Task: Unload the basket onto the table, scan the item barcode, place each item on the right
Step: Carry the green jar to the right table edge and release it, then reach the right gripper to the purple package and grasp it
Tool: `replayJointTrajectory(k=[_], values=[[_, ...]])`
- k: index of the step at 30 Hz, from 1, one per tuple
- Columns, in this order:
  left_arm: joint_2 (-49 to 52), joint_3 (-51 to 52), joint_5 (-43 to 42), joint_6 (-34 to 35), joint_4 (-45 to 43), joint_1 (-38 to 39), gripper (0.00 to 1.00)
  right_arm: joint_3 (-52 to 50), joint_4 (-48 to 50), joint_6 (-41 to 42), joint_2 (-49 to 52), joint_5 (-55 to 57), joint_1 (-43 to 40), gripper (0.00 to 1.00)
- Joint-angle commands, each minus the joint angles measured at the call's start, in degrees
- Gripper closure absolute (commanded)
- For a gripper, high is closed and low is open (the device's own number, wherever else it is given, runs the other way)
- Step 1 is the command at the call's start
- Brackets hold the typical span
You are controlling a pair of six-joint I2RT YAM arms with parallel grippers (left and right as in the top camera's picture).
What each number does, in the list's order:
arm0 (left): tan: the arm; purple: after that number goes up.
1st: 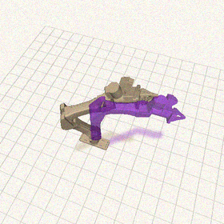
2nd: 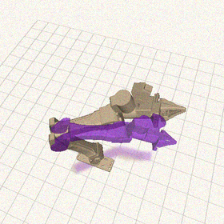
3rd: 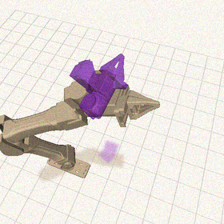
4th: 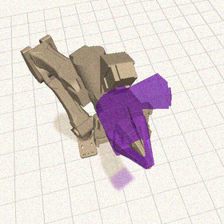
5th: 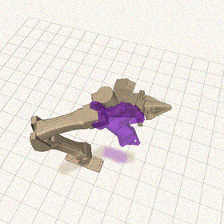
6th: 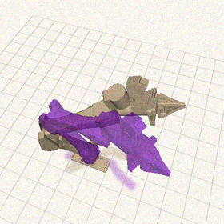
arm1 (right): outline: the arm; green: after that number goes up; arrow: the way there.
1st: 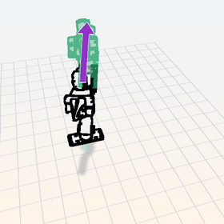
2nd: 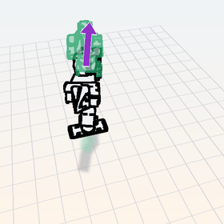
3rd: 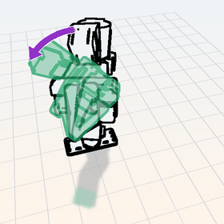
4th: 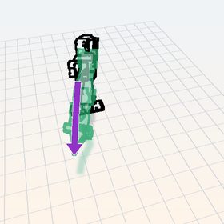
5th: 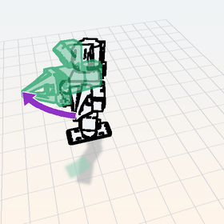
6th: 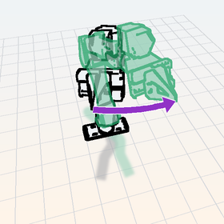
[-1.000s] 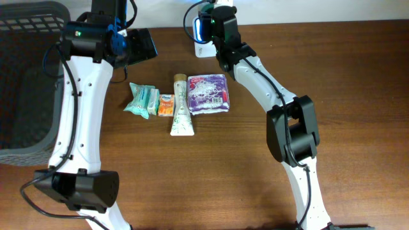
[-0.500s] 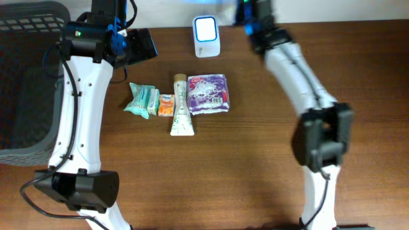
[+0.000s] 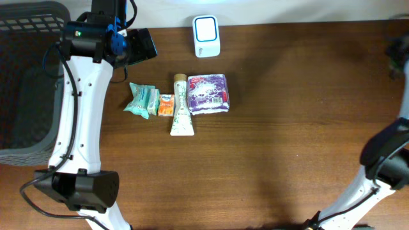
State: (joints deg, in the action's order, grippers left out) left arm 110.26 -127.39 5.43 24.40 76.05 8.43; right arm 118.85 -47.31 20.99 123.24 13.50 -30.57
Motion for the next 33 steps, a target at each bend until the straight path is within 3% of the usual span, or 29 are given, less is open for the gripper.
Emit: replayJointTrajectory(k=[1,10,13,20,25,30,33], values=[[0.02,-0.15,0.61,-0.92,-0.09,-0.39,0.01,-0.90,-0.07,0.42,2.73,0.04,-4.76,0.51],[0.02,-0.15,0.61,-0.92,-0.09,-0.39,0.01,-1.03,2.21,0.55,11.19,-2.95,-11.63,0.43],[0.02,-0.15,0.61,-0.92,-0.11,-0.39,0.01,-0.98,2.29,0.48,11.50,-2.47,-11.85,0.04],[0.02,-0.15,0.61,-0.94,-0.09,-0.35,0.01,2.40,-0.13,-0.09,4.04,-2.56,-11.43,0.00],[0.02,-0.15,0.61,-0.92,-0.09,-0.35,0.01,4.24,-2.23,-4.20,-7.13,-4.46,-5.38,0.00],[0.02,-0.15,0.61,-0.94,-0.09,-0.35,0.01,4.22,-6.45,-4.24,-12.28,-34.77,6.45,0.00],[0.02,-0.15,0.61,-0.94,-0.09,-0.35,0.01,4.17,-12.59,-4.24,-10.49,-38.38,16.09,0.01]])
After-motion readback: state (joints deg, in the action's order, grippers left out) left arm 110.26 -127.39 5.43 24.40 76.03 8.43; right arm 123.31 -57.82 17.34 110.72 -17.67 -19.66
